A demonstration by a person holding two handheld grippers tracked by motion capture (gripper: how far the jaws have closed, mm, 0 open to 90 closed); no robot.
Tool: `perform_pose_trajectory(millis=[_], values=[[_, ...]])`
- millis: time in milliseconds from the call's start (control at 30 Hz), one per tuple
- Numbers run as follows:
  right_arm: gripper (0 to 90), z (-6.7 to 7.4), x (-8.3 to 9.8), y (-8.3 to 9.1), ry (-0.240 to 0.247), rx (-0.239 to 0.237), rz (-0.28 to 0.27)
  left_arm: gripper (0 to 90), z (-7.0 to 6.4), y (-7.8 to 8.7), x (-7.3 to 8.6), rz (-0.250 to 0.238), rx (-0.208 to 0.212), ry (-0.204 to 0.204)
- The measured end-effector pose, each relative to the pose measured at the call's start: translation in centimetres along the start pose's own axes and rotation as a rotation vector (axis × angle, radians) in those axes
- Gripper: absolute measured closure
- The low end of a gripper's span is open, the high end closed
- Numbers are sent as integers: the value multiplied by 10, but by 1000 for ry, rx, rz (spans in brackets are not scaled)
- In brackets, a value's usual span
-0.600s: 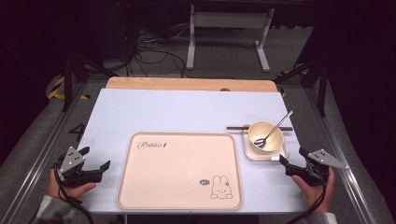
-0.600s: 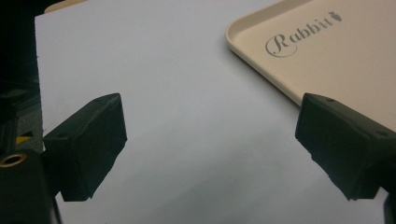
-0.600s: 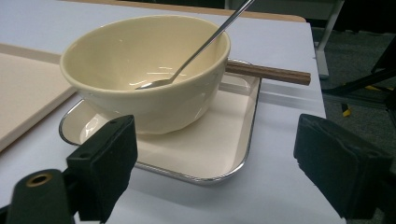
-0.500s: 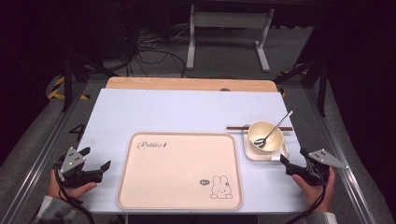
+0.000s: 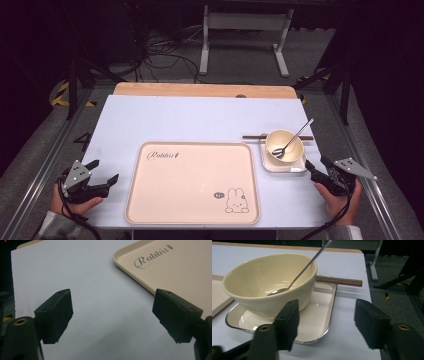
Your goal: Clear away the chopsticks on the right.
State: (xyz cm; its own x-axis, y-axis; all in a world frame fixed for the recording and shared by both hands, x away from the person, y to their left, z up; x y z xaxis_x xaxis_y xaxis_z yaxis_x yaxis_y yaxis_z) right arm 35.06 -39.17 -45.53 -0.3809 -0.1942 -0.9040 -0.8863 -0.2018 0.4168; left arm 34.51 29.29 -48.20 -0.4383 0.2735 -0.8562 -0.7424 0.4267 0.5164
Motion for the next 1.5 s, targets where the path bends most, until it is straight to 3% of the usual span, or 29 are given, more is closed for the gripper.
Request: perform_pose_trajectory(millis=[167,233,300,400,600,800,967,1033,1067,1233,1500], values=[[578,-2,-3,-1,12,-15,-6,173,1,0,2,6,-12,-3],[593,-4,-4,-1,14,-15,-6,171,2,0,2,7,-16,0],[697,-9,-7,-2,3,-2,0,171,2,1,1,1,-15,2],[778,-13,-9,-3,-9,-13,1,174,0,-1,2,9,-17,-4],[881,-20,-18,-10,-4,-27,17,176,-1,-1,2,14,-25,-11],[897,-28,-27,-21,-5,-43,25,180,-3,-2,1,15,-25,-25],[900,-43,-38,-42,-14,-29,49,176,-4,-2,3,20,-38,-22],[900,-46,-42,-52,-35,-49,57,176,-5,-3,3,29,-40,-24],[900,-47,-44,-58,-19,-44,76,176,-5,-3,4,34,-39,-27],[900,-46,-47,-79,-29,-66,111,175,-11,-6,4,49,-35,-64],[900,-37,-53,-97,-22,-75,158,175,-12,-3,3,41,-39,-69]])
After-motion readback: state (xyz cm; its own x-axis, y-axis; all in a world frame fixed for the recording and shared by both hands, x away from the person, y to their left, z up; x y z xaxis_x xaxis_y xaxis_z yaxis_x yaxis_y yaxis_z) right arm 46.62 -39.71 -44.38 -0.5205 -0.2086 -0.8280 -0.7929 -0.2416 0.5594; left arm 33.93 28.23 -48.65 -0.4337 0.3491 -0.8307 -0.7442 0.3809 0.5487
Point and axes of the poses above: each handheld gripper's, and its own axes: y roughly backward along the jaws, x roughly out of its underside, z roughly to its left, the point moved 4 cm from there along -y, roughly forward along the jaws, and after that the axes turned 6 degrees about y, right-handed, at the moved point
